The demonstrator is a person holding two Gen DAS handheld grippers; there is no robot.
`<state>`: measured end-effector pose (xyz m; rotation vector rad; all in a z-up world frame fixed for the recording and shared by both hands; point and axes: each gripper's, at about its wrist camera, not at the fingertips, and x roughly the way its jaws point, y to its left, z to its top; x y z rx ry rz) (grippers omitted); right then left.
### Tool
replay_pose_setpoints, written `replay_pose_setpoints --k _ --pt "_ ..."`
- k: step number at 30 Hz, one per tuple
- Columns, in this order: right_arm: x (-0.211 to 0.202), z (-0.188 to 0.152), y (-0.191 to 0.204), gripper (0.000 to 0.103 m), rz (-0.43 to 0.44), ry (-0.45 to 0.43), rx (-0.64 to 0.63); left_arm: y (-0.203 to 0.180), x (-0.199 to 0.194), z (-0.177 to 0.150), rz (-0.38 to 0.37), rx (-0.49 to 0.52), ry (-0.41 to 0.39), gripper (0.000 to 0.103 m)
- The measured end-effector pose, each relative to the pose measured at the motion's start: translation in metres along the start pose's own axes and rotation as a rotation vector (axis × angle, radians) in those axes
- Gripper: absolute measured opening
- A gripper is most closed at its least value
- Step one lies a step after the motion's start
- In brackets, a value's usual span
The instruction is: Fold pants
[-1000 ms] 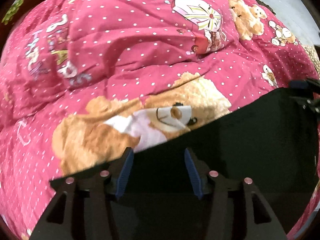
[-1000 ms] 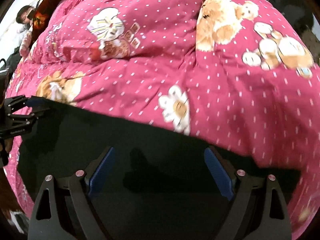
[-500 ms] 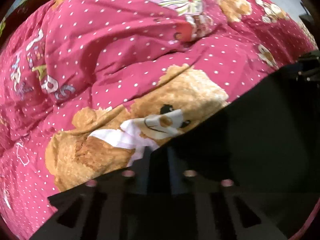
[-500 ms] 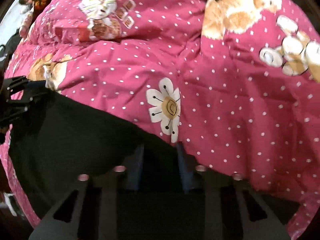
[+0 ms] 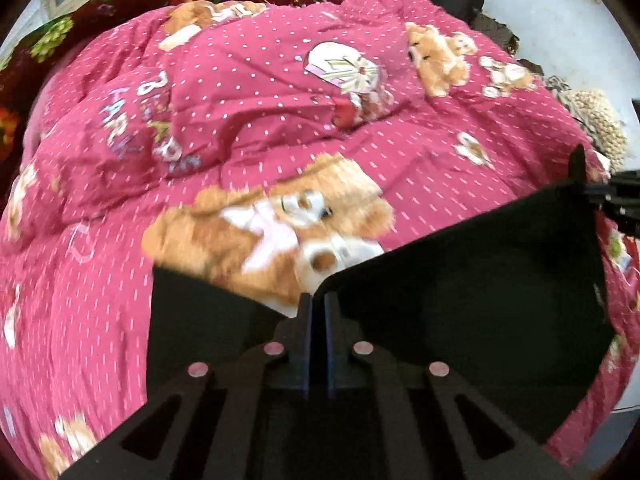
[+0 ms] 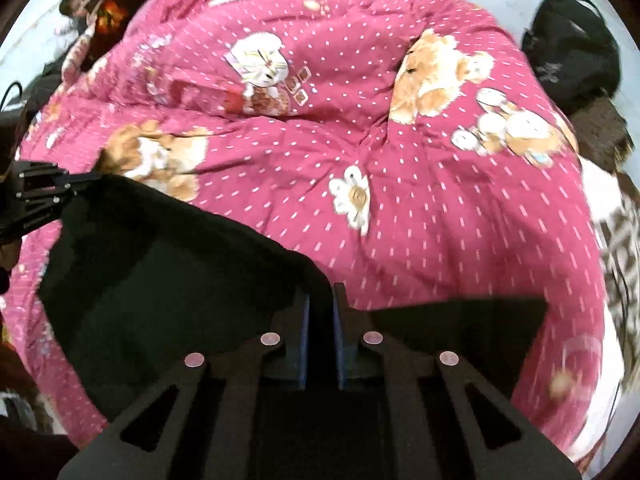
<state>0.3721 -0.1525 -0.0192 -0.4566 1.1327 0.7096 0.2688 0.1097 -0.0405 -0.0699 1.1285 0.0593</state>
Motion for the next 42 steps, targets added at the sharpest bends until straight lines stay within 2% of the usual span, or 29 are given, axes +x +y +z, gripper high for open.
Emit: replay_pose_setpoints --k 4,7,12,15,17,19,22,24,28,29,31,33,36,40,42 --pt "-0.022 -0.044 0.014 0.009 0.019 0.007 0.052 -0.014 -0.019 -0.045 -0.017 -0.013 0.041 0.007" --pt "-0.028 -0.086 0.025 0.009 0.033 0.046 0.108 -0.026 -0.025 -0.088 -0.023 -0.013 0.096 0.007" --pt "-0.014 -0.155 0.048 0.009 0.059 0.157 0.176 -0.04 -0.019 -0.14 -0.026 -0.02 0.189 0.007" --pt "-0.003 -0.186 0.056 0.009 0.064 0.22 0.199 -0.047 -0.015 -0.166 -0.022 -0.016 0.238 0.009" --pt "0.002 -0.199 0.059 0.014 0.065 0.244 0.218 -0.047 -0.017 -0.18 -0.026 -0.039 0.261 0.011" --pt "-0.002 -0.201 0.06 0.018 0.054 0.241 0.236 -0.044 -0.025 -0.189 -0.024 -0.064 0.261 0.011" --pt "-0.012 -0.199 0.059 0.03 0.046 0.225 0.255 -0.029 -0.037 -0.2 -0.022 -0.138 0.257 0.013" --pt "-0.02 -0.201 0.06 0.031 0.053 0.207 0.266 -0.013 -0.047 -0.205 -0.023 -0.215 0.236 0.016" --pt "-0.035 -0.2 0.065 0.032 0.066 0.156 0.303 0.025 -0.061 -0.207 -0.022 -0.398 0.178 0.048" --pt "-0.037 -0.197 0.067 0.032 0.067 0.146 0.306 0.035 -0.062 -0.205 -0.028 -0.452 0.172 0.052" --pt "-0.038 -0.19 0.072 0.032 0.082 0.135 0.297 0.043 -0.057 -0.2 -0.024 -0.499 0.173 0.055" --pt "-0.034 -0.18 0.082 0.032 0.096 0.134 0.28 0.043 -0.047 -0.189 -0.017 -0.489 0.172 0.056" --pt "-0.029 -0.171 0.092 0.032 0.113 0.14 0.254 0.025 -0.031 -0.17 0.016 -0.403 0.162 0.062" --pt "-0.018 -0.157 0.105 0.032 0.128 0.155 0.227 0.014 0.0 -0.157 0.103 -0.313 0.22 0.063" --pt "-0.014 -0.152 0.109 0.032 0.131 0.165 0.218 0.019 0.004 -0.16 0.165 -0.314 0.233 0.038"
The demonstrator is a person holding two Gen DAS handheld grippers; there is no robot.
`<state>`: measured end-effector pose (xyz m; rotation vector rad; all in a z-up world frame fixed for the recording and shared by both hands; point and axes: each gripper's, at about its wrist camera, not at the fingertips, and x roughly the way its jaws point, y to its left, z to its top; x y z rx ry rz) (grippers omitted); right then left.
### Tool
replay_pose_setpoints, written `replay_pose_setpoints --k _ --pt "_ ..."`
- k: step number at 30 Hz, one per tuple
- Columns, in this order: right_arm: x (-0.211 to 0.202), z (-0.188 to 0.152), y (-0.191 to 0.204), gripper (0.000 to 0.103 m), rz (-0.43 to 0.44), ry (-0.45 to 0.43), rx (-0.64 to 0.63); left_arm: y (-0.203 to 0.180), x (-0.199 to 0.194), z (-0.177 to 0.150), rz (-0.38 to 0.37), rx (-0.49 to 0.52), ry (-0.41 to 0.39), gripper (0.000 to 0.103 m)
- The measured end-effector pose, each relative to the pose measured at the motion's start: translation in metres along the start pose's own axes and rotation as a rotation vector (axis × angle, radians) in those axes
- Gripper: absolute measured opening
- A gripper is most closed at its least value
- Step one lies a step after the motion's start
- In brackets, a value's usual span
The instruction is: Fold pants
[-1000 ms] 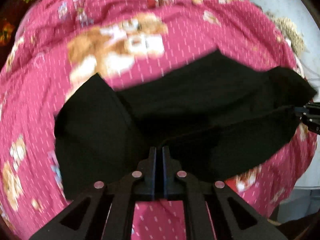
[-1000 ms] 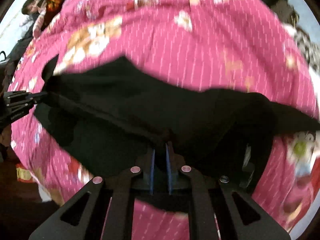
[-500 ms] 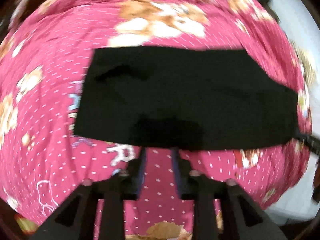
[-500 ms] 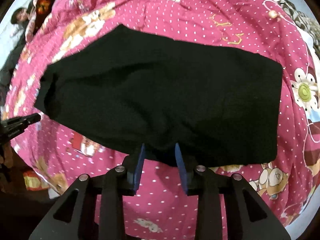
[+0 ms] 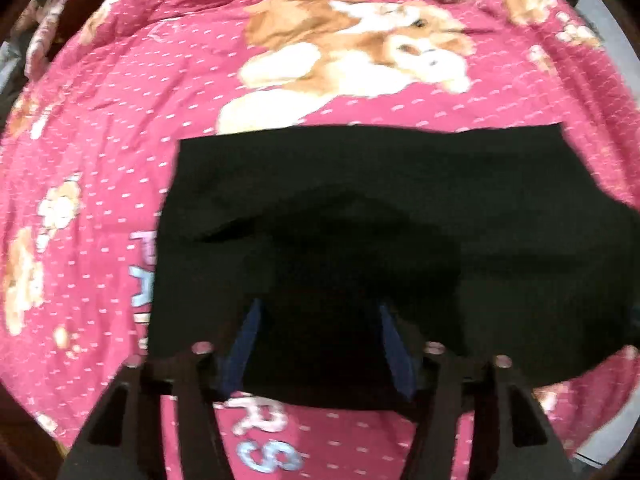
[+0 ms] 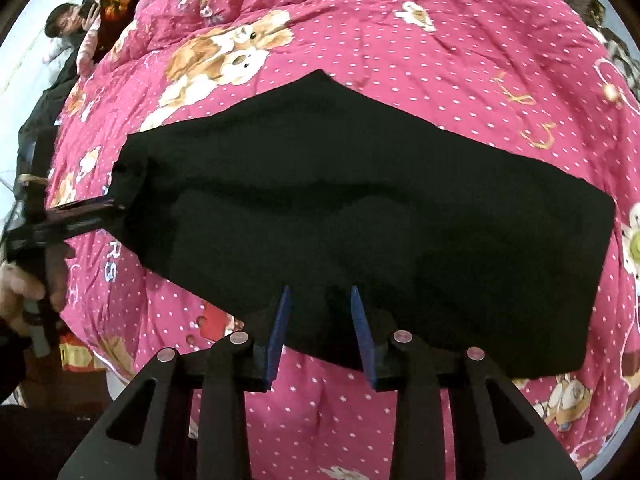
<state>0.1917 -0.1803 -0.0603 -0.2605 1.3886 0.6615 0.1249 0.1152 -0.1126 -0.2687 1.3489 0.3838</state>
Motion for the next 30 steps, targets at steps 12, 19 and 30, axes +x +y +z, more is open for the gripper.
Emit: replay_pose_setpoints --k 12,19,30 --pt "0.021 0.014 0.019 0.032 0.022 0.052 -0.041 0.119 -0.036 -0.074 -0.165 -0.351 -0.007 0.014" --pt "0.02 0.016 0.029 0.032 0.026 0.048 -0.073 0.125 -0.041 -0.038 -0.206 -0.329 -0.087 0.042" --pt "0.027 0.008 0.007 0.033 -0.003 0.079 0.019 0.087 0.025 0.053 -0.141 -0.098 -0.028 0.045"
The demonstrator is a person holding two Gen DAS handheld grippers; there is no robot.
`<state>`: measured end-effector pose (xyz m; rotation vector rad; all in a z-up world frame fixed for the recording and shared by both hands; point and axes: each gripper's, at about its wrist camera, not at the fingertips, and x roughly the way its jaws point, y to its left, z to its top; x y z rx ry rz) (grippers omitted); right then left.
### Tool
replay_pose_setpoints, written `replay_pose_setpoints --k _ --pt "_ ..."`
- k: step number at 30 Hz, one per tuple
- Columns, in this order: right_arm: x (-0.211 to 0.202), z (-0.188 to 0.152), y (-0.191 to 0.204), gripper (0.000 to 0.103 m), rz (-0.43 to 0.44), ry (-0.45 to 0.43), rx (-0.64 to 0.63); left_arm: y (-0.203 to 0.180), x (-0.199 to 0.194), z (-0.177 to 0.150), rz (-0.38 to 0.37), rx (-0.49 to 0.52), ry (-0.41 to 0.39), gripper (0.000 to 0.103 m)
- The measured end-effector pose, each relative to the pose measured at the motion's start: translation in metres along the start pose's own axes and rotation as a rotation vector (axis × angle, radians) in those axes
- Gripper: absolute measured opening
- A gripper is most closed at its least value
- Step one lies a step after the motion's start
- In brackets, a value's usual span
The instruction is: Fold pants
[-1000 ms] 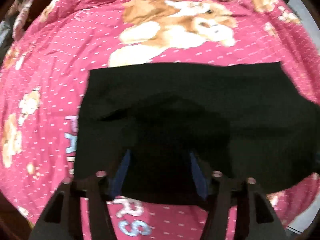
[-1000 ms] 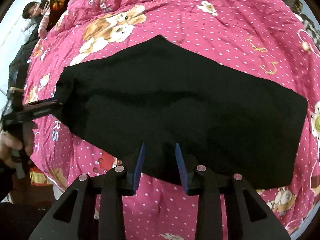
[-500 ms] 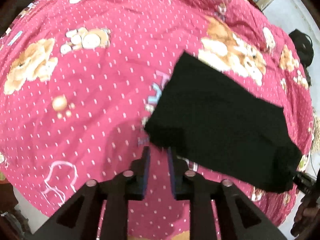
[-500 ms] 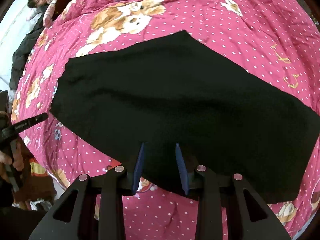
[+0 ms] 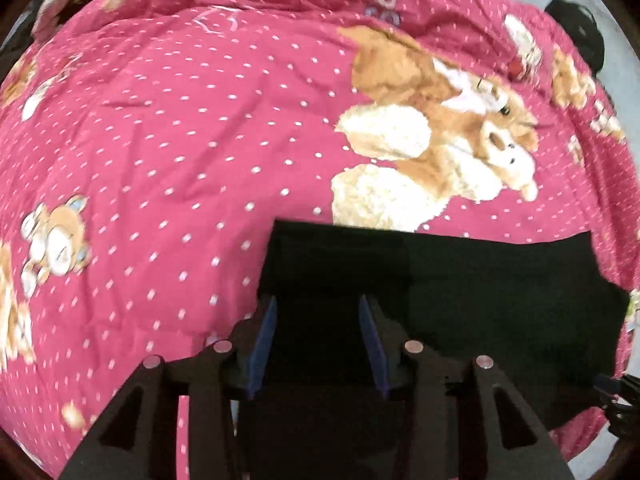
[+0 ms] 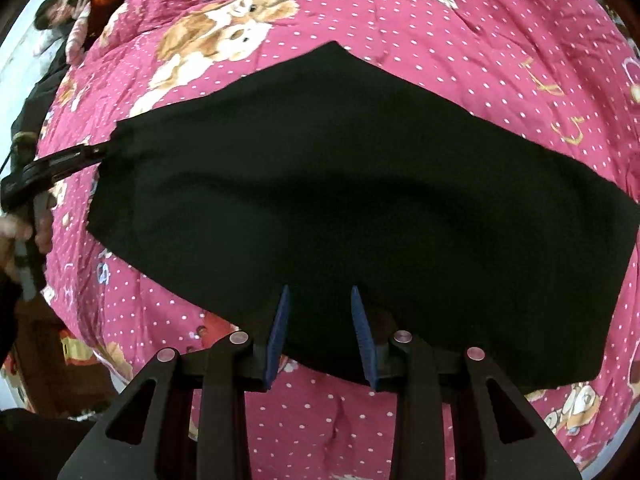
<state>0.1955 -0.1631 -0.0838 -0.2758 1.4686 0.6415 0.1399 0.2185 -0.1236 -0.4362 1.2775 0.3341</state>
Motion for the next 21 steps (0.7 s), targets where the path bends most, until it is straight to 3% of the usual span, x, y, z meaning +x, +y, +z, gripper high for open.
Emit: replay_pose_setpoints --k 1,2,3,9,13,17,20,21 --pt "0.001 0.0 -0.002 0.033 -0.002 0.002 0.009 -0.004 0.003 0.002 0.027 0.026 0.003 0.039" --pt "0.002 0.001 -0.005 0.032 -0.003 0.003 0.019 -0.008 0.004 0.003 0.055 0.053 0.001 0.015" --pt "0.002 0.001 -0.007 0.032 -0.004 0.001 0.025 -0.012 0.004 0.004 0.073 0.076 0.002 0.004" --pt "-0.003 0.001 -0.028 0.032 -0.044 -0.029 0.089 -0.019 -0.023 0.017 0.113 0.085 -0.097 0.004" --pt "-0.008 -0.003 -0.053 0.032 -0.07 -0.049 0.176 -0.019 0.003 0.021 0.143 0.092 -0.015 0.007" --pt "-0.015 -0.014 -0.077 0.033 -0.099 -0.065 0.255 -0.018 -0.015 0.017 0.219 0.082 -0.039 0.01" --pt "-0.016 -0.028 -0.098 0.049 -0.14 -0.061 0.301 -0.005 -0.024 0.005 0.252 0.033 -0.015 0.014" --pt "-0.011 -0.033 -0.104 0.049 -0.159 -0.035 0.311 -0.001 -0.029 0.0 0.241 0.017 -0.007 0.014"
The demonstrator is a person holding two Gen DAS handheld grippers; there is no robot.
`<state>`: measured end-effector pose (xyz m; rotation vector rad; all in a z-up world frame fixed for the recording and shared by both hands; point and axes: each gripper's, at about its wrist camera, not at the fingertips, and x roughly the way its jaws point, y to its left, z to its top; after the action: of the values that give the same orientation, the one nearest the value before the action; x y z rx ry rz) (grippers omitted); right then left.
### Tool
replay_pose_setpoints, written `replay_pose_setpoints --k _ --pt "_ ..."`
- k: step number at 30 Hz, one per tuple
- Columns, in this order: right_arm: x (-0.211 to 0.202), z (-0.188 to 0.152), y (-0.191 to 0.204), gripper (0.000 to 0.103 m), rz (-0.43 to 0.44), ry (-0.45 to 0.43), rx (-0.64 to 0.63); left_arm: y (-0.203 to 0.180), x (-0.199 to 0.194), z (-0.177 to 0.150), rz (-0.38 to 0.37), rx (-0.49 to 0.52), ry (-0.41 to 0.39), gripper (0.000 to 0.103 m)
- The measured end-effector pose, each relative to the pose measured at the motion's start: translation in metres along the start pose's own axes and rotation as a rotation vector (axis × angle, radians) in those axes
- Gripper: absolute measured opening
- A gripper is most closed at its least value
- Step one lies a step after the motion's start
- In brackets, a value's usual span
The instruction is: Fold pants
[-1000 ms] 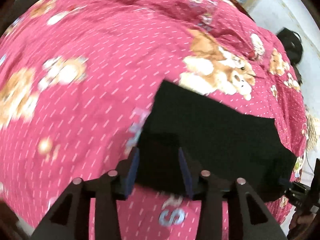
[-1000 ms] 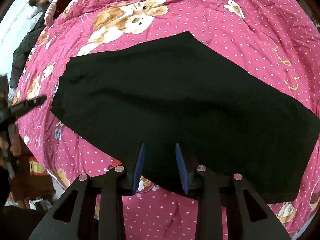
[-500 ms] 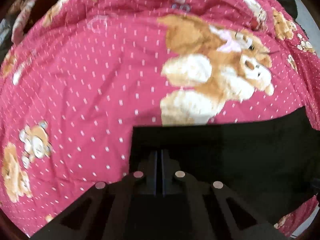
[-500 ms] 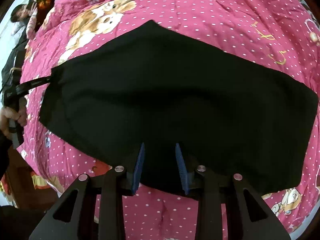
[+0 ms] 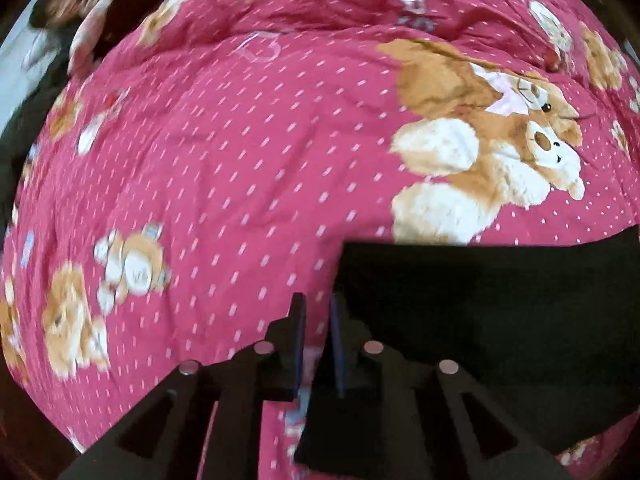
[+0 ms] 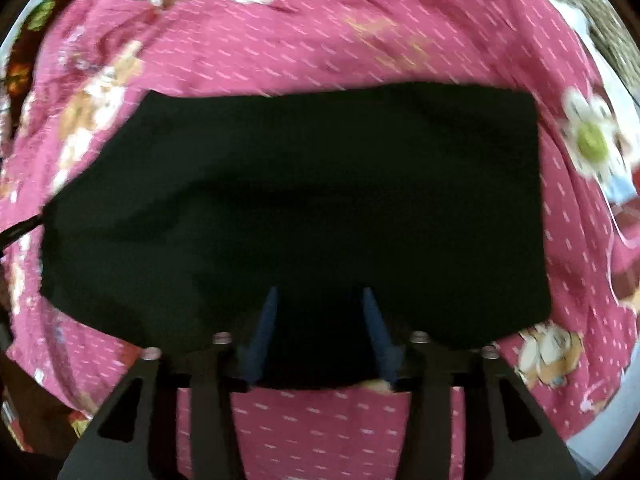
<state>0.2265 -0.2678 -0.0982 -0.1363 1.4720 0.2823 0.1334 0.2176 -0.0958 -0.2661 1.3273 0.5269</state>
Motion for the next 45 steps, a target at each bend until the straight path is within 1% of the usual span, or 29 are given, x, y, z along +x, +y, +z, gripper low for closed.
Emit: replay_pose_setpoints --k 1,2,4,6,7,8,9,10,12,13,15,17,21,23,26,28,29,30,32,33,34,37,40,41,43,44,45 --pt "0.008 -0.005 -0.007 0.049 -0.033 0.032 0.007 0.0 -0.005 -0.004 -0.006 -0.004 0.0 0.014" --pt "0.01 -0.009 -0.014 0.049 -0.04 0.038 0.017 0.0 -0.013 -0.009 -0.018 -0.002 -0.01 0.014" --pt "0.006 -0.014 -0.022 0.049 -0.017 0.012 0.039 -0.003 -0.03 -0.021 -0.064 0.013 -0.034 0.016" --pt "-0.003 -0.018 -0.027 0.049 -0.019 -0.019 0.052 -0.015 -0.042 -0.031 -0.132 0.026 -0.045 0.024" --pt "-0.008 -0.02 -0.03 0.049 -0.014 -0.042 0.065 -0.021 -0.044 -0.039 -0.166 0.045 -0.034 0.03" --pt "-0.013 -0.021 -0.034 0.049 -0.013 -0.06 0.081 -0.028 -0.041 -0.047 -0.181 0.066 -0.018 0.032" --pt "-0.016 -0.023 -0.038 0.049 -0.013 -0.072 0.097 -0.034 -0.035 -0.054 -0.18 0.084 0.012 0.032" --pt "-0.018 -0.024 -0.043 0.049 -0.016 -0.078 0.117 -0.041 -0.026 -0.063 -0.177 0.1 0.059 0.032" --pt "-0.016 -0.028 -0.056 0.049 -0.017 -0.071 0.159 -0.046 -0.004 -0.078 -0.168 0.1 0.145 0.032" --pt "-0.015 -0.031 -0.063 0.049 -0.008 -0.067 0.181 -0.047 0.004 -0.086 -0.134 0.101 0.176 0.032" --pt "-0.016 -0.035 -0.075 0.049 -0.034 -0.065 0.203 -0.048 0.0 -0.091 -0.118 0.103 0.162 0.032" --pt "-0.023 -0.041 -0.087 0.049 -0.019 -0.096 0.247 -0.051 -0.008 -0.089 -0.123 0.11 0.159 0.032" --pt "-0.037 -0.045 -0.103 0.049 0.046 -0.168 0.314 -0.065 -0.029 -0.076 -0.152 0.134 0.101 0.032" --pt "-0.036 -0.039 -0.11 0.049 0.071 -0.182 0.355 -0.078 -0.036 -0.071 -0.178 0.154 0.082 0.032" --pt "-0.032 -0.036 -0.122 0.049 0.068 -0.181 0.396 -0.104 -0.041 -0.067 -0.216 0.203 0.069 0.032" --pt "-0.028 -0.034 -0.123 0.049 0.044 -0.164 0.376 -0.116 -0.033 -0.063 -0.218 0.229 0.088 0.032" --pt "-0.023 -0.032 -0.122 0.041 0.011 -0.137 0.351 -0.12 -0.028 -0.064 -0.222 0.234 0.104 0.032" --pt "-0.02 -0.034 -0.123 0.039 -0.02 -0.114 0.332 -0.124 -0.025 -0.066 -0.224 0.235 0.121 0.032" --pt "-0.015 -0.034 -0.125 0.039 -0.035 -0.089 0.314 -0.129 -0.022 -0.066 -0.246 0.224 0.143 0.032" --pt "-0.016 -0.034 -0.126 0.037 -0.054 -0.086 0.315 -0.131 -0.024 -0.064 -0.261 0.218 0.14 0.032" --pt "-0.019 -0.034 -0.126 0.034 -0.098 -0.085 0.315 -0.133 -0.026 -0.061 -0.271 0.216 0.134 0.032" --pt "-0.032 -0.034 -0.132 0.034 -0.165 -0.107 0.329 -0.14 -0.032 -0.043 -0.317 0.22 0.099 0.032" --pt "-0.05 -0.031 -0.131 0.034 -0.183 -0.173 0.308 -0.16 -0.029 -0.022 -0.343 0.24 0.08 0.034" --pt "-0.056 -0.024 -0.124 0.034 -0.167 -0.198 0.281 -0.17 -0.025 -0.013 -0.351 0.249 0.083 0.034" --pt "-0.056 -0.008 -0.107 0.034 -0.124 -0.22 0.242 -0.186 -0.012 -0.003 -0.354 0.277 0.084 0.034" --pt "-0.054 0.001 -0.096 0.034 -0.071 -0.224 0.213 -0.194 -0.005 0.003 -0.346 0.293 0.082 0.034" --pt "-0.051 0.009 -0.085 0.034 -0.019 -0.22 0.186 -0.19 -0.001 0.002 -0.333 0.303 0.082 0.034"
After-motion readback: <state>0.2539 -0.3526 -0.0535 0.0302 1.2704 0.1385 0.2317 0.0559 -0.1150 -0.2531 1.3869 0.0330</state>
